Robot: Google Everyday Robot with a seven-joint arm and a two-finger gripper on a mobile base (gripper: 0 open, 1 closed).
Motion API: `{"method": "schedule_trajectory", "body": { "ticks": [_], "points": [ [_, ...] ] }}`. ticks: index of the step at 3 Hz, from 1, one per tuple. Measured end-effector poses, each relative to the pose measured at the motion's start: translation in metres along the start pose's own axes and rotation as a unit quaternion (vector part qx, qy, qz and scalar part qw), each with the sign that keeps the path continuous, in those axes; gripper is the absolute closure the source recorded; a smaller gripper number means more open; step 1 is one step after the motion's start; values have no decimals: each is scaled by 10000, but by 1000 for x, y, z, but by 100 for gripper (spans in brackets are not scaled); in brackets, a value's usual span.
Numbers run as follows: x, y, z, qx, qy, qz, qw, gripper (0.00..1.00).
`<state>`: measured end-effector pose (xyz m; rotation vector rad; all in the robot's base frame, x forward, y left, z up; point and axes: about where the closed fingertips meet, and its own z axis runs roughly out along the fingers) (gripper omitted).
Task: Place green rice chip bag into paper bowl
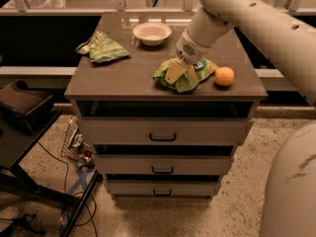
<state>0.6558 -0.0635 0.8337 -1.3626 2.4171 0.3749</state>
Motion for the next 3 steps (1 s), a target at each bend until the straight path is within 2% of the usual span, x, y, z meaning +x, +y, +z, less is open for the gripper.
{"method": "schedule_trajectory", "body": {
  "ticks": [3],
  "points": [
    [0,0,0,1,0,-1,10000,100]
  ]
}}
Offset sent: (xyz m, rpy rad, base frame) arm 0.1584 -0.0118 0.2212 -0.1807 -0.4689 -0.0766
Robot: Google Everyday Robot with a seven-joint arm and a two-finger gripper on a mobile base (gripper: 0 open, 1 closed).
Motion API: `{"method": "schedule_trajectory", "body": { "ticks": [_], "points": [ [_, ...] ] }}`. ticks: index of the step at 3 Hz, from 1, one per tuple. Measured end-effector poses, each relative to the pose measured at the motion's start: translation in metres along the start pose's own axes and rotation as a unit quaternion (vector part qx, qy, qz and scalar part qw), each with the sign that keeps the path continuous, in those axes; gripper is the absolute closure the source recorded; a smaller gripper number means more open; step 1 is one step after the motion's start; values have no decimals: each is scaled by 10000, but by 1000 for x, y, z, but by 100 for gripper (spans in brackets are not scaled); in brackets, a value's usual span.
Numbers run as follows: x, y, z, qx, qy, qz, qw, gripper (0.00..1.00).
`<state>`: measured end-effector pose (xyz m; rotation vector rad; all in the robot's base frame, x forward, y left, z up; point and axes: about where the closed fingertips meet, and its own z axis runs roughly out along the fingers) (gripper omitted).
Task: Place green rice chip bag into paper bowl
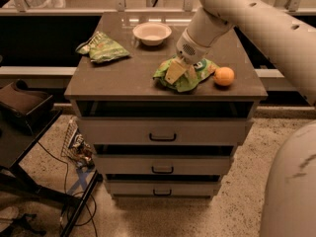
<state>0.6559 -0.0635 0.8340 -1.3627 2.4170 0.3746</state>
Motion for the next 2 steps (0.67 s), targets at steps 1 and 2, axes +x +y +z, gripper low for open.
{"method": "schedule_trajectory", "body": {
  "ticks": [1,2],
  "points": [
    [0,0,0,0,0,0,10000,100],
    [0,0,0,1,0,0,10000,100]
  ]
}}
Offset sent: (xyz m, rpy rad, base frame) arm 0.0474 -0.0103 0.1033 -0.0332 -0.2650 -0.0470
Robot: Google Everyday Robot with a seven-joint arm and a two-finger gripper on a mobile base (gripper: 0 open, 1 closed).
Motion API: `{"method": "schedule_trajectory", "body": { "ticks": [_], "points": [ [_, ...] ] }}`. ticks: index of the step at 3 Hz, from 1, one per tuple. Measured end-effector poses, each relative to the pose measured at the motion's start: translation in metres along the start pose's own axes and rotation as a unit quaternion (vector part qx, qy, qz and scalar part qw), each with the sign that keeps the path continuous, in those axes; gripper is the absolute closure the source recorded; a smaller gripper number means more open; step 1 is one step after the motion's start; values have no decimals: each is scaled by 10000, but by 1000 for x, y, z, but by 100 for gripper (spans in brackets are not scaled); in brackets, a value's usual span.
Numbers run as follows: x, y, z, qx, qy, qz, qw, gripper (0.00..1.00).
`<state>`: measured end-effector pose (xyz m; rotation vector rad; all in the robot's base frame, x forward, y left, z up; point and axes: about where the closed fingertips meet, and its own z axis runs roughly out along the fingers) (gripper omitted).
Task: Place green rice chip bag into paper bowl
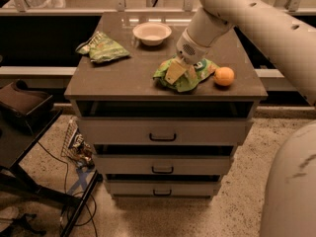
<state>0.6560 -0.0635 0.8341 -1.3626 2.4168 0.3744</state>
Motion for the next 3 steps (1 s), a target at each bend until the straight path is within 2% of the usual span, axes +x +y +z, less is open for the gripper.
{"method": "schedule_trajectory", "body": {
  "ticks": [2,3],
  "points": [
    [0,0,0,2,-1,0,10000,100],
    [-29,-34,-60,651,-569,-36,9963,100]
  ]
}}
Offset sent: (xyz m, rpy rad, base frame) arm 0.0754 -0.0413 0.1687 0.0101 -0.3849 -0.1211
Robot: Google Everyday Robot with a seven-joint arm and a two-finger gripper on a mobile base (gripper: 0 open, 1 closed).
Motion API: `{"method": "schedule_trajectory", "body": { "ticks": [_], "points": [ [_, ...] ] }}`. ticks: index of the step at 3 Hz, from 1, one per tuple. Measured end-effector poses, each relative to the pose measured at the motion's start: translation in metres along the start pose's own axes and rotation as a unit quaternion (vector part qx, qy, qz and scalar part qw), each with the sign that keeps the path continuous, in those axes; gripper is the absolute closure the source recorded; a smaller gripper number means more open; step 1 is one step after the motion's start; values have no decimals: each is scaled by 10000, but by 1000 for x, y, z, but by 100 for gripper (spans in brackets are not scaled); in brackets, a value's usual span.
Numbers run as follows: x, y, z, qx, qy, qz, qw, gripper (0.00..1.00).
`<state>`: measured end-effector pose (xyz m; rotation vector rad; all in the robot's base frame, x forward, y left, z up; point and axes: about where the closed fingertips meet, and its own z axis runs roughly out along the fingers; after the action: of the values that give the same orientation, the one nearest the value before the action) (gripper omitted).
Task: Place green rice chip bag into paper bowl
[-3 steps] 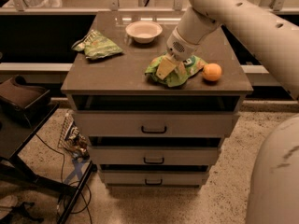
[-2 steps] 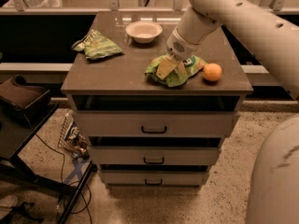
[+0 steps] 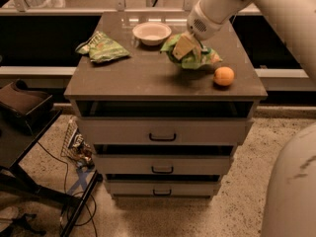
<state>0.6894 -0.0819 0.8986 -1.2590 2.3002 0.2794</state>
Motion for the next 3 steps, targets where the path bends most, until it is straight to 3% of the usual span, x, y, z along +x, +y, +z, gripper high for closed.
{"method": "schedule_trajectory", "body": {
  "ticks": [1,2,3],
  "points": [
    [-23,-25,-36,247,-608,-33,9978,100],
    [-23,-25,-36,247,-608,-33,9978,100],
    [-40,-33,-31,536,-450,-230,9973,100]
  ]
}}
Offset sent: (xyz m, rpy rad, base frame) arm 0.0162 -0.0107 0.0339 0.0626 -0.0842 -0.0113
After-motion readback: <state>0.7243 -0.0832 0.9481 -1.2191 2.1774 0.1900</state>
